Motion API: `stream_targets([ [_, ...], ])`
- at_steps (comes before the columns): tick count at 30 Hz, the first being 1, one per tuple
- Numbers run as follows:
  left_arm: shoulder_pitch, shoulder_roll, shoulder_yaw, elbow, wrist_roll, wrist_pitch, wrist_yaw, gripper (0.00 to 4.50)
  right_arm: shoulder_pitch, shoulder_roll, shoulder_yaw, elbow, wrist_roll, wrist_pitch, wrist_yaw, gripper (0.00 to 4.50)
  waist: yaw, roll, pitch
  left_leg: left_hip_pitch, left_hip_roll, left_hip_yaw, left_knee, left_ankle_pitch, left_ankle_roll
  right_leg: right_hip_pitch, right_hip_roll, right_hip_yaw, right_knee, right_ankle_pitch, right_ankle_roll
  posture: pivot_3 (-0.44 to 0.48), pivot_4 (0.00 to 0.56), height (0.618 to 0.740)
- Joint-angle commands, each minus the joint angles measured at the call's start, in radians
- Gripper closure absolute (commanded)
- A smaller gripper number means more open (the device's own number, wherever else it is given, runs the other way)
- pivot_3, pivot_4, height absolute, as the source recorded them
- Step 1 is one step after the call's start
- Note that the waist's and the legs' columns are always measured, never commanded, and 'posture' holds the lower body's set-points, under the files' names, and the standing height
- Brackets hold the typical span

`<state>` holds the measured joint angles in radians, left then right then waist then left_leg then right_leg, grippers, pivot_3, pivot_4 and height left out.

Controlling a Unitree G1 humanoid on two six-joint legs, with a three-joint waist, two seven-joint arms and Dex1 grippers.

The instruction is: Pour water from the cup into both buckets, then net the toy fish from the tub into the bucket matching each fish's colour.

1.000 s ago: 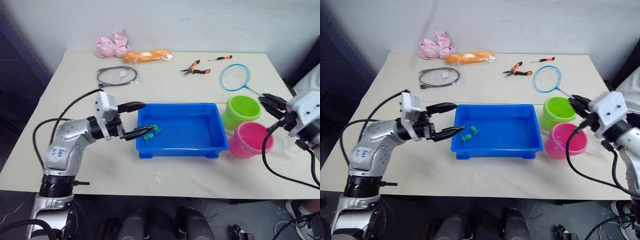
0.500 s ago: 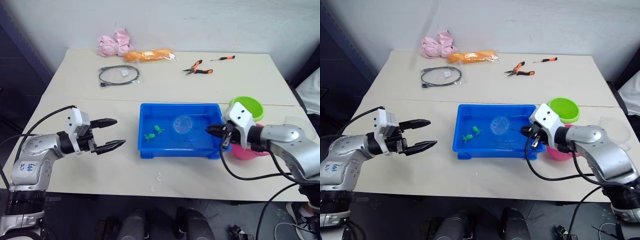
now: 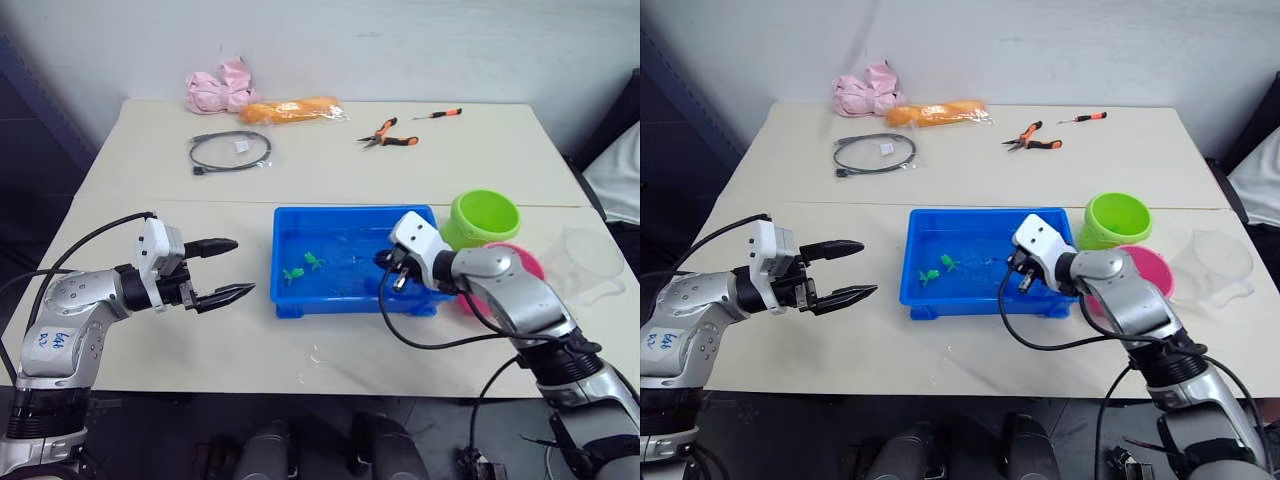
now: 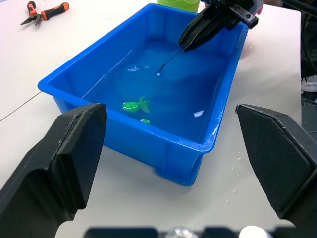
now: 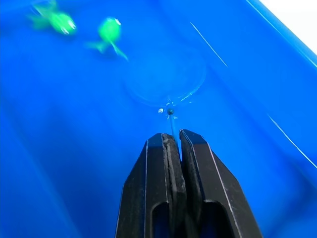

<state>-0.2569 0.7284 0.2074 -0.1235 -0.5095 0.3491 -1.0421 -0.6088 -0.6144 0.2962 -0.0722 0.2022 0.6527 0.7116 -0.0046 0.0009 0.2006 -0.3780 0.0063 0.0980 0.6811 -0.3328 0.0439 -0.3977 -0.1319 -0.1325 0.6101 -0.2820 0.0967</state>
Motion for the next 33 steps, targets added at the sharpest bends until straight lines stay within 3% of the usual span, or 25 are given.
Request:
stream_targets([
  [1, 0.003, 0.013, 0.01, -0.036, -0.008, -0.001, 0.005, 0.03, -0.015, 0.016, -0.044, -0.043, 0.027, 0.027, 0.023, 4.5, 0.002, 0.0, 0.0, 0.0, 0.0, 0.0, 0.0, 0.0, 0.0, 0.0, 0.0, 0.0, 0.0, 0.0, 0.0, 0.0, 0.15, 0.74],
  [14, -0.079, 0.059, -0.086, -0.035, 0.048, 0.017, -0.02, 0.03, 0.001, 0.043, -0.071, -0.083, 0.051, 0.102, 0.047, 4.5, 0.0, 0.0, 0.0, 0.0, 0.0, 0.0, 0.0, 0.0, 0.0, 0.0, 0.0, 0.0, 0.0, 0.0, 0.0, 0.0, 0.15, 0.74],
  [23, -0.151, 0.065, -0.144, -0.008, 0.093, 0.028, -0.02, 0.03, 0.003, 0.042, -0.24, -0.111, 0.212, 0.21, 0.094, 4.5, 0.002, 0.0, 0.0, 0.0, 0.0, 0.0, 0.0, 0.0, 0.0, 0.0, 0.0, 0.0, 0.0, 0.0, 0.0, 0.0, 0.15, 0.74],
  [33, -0.218, 0.052, -0.189, 0.022, 0.085, 0.035, -0.068, 0.03, 0.102, -0.101, -0.44, -0.208, 0.354, 0.244, 0.168, 4.5, 0.005, 0.0, 0.0, -0.001, 0.0, 0.0, -0.001, 0.0, 0.0, -0.001, 0.0, -0.001, -0.001, 0.0, 0.0, 0.0, 0.15, 0.74],
])
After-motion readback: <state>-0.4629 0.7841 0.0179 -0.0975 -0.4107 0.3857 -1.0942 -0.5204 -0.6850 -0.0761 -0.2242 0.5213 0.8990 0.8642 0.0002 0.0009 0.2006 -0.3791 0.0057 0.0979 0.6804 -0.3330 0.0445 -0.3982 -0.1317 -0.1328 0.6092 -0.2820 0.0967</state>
